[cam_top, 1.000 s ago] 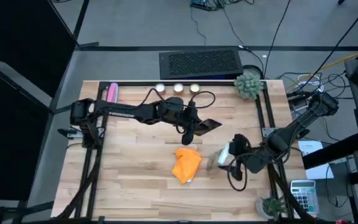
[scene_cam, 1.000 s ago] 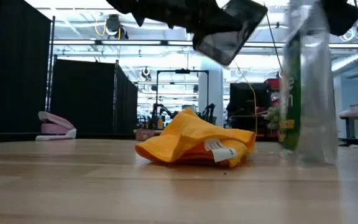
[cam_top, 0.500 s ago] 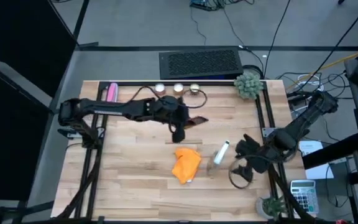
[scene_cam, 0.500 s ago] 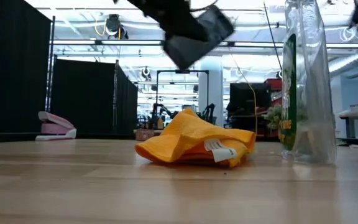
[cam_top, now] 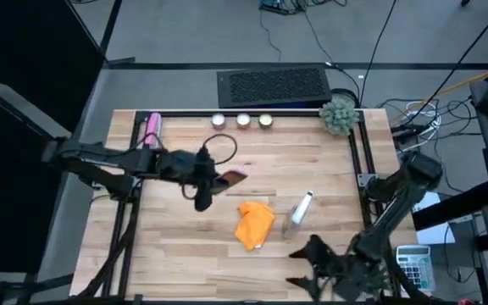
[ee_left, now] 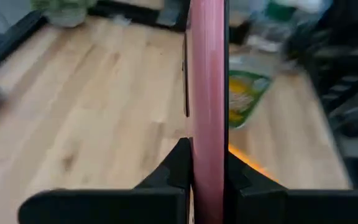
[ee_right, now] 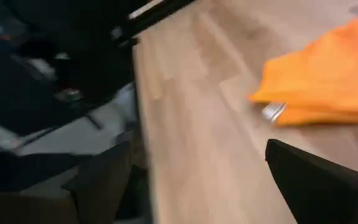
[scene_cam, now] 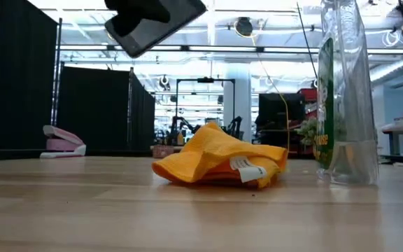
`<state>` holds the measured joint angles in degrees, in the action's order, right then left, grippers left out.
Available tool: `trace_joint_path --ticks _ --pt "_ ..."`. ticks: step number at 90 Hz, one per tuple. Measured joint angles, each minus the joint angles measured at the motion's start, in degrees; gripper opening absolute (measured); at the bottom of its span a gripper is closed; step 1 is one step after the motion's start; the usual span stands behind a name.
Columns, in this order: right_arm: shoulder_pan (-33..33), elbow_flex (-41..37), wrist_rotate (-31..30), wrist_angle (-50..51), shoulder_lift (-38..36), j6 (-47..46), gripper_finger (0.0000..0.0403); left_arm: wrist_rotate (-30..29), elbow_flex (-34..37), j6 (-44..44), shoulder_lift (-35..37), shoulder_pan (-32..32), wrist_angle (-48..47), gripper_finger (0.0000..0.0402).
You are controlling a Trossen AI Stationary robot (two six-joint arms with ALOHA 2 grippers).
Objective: Apply microfiber cloth
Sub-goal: Wipe the front side of the pink cellphone using the orange microfiber cloth
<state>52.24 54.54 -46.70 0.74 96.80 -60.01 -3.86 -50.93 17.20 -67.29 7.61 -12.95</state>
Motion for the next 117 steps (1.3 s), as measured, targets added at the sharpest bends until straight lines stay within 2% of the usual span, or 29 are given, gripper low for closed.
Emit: trace_joint_path --ticks 13,19,28,35,41,49,57,68,75,80,91,101,109,117 --pt "-4.6 0.0 -0.4 5.6 1.6 1.1 0.0352 -1.1 6.3 5.7 -0.1 4.2 6.4 0.0012" --pt "-6.6 0.0 -0.6 12.0 1.1 1.1 0.0352 -2.6 8.0 7.2 -0.9 5.9 8.6 0.0012" --pt "-9.3 0.0 -0.7 20.6 -0.4 -0.2 0.0352 -4.8 10.3 9.4 -1.8 8.1 9.1 0.0012" --pt "-11.0 0.0 0.9 23.3 -1.8 -0.9 0.0352 -6.8 10.8 10.9 -2.3 9.7 9.6 0.0012" --pt "-11.7 0.0 3.2 19.9 -3.0 -0.3 0.0352 -8.1 11.1 12.2 -2.6 11.2 9.5 0.0012" --pt "-11.2 0.0 5.8 6.8 -3.2 5.7 0.0352 -10.0 11.1 12.9 -2.9 13.2 9.5 0.0012" --pt "-10.2 0.2 5.4 -7.2 -0.1 12.7 0.0352 -12.6 11.1 14.5 -2.9 14.8 9.7 0.0012" --pt "-11.4 0.1 4.2 -16.5 5.9 20.9 0.0352 -16.5 11.1 17.1 -3.3 16.6 9.7 0.0012" --pt "-14.0 0.4 1.6 -16.4 8.7 22.7 0.0352 -18.3 11.1 18.6 -4.2 17.6 9.6 0.0012" --pt "-16.7 1.1 2.7 -14.4 10.1 23.0 0.0352 -19.0 11.1 20.2 -5.3 18.2 9.7 0.0012" --pt "-23.1 3.4 9.0 -6.9 12.5 18.3 0.0352 -19.7 11.1 23.0 -9.1 18.9 11.7 0.0012" --pt "-27.3 5.1 18.3 -0.2 14.9 12.7 0.0346 -19.6 11.1 24.9 -13.0 19.1 15.8 0.0012" --pt "-28.7 6.0 22.1 1.3 16.5 9.6 0.0315 -18.3 11.1 25.6 -15.7 19.1 19.6 0.0012" --pt "-28.7 6.0 21.9 0.9 18.0 7.3 0.0256 -17.4 11.1 25.6 -17.4 19.1 22.4 0.0012"
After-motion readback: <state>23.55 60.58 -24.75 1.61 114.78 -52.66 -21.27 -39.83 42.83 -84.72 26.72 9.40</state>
